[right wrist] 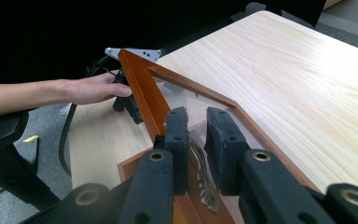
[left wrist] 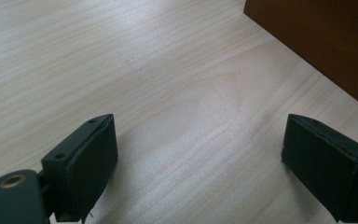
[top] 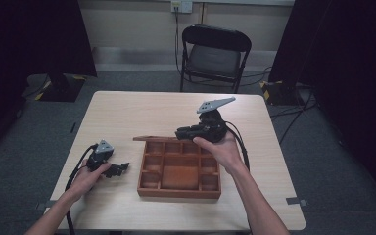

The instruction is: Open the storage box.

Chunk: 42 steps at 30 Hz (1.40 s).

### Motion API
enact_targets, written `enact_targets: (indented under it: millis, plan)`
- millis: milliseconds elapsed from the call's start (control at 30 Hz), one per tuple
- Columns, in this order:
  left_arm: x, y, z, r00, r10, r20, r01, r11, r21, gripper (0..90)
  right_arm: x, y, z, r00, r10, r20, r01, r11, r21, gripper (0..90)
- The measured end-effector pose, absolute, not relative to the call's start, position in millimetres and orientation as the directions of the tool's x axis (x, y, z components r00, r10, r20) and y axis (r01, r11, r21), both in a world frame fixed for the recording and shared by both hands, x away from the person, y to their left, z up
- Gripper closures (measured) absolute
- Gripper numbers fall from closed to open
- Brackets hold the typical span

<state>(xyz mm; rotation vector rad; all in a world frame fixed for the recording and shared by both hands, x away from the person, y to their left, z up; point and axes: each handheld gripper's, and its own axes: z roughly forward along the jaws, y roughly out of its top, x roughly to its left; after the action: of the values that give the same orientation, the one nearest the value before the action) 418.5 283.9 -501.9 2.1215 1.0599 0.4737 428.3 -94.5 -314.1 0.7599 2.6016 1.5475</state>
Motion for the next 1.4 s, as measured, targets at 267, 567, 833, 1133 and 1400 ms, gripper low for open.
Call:
enact_targets:
  millis: [267, 567, 833, 1133, 1400]
  plan:
    - [418, 284, -502, 0.596, 0.803, 0.011, 0.543, -0.414, 0.731, 10.0, 431, -94, -311, -0.881, 0.422, 0.215, 0.392, 0.394, 0.831, 80.6]
    - [418, 284, -502, 0.597, 0.802, 0.011, 0.543, -0.414, 0.731, 10.0, 433, -94, -309, -0.879, 0.425, 0.216, 0.393, 0.391, 0.832, 80.9]
    - [419, 284, -502, 0.597, 0.802, 0.011, 0.543, -0.414, 0.731, 10.0, 435, -93, -306, -0.877, 0.433, 0.208, 0.392, 0.395, 0.831, 81.7]
    - [419, 284, -502, 0.597, 0.802, 0.011, 0.543, -0.414, 0.730, 10.0, 438, -92, -303, -0.876, 0.439, 0.200, 0.389, 0.398, 0.831, 82.3]
    - [419, 284, -502, 0.597, 0.802, 0.011, 0.543, -0.414, 0.730, 10.0, 441, -92, -301, -0.872, 0.444, 0.206, 0.395, 0.389, 0.832, 83.3]
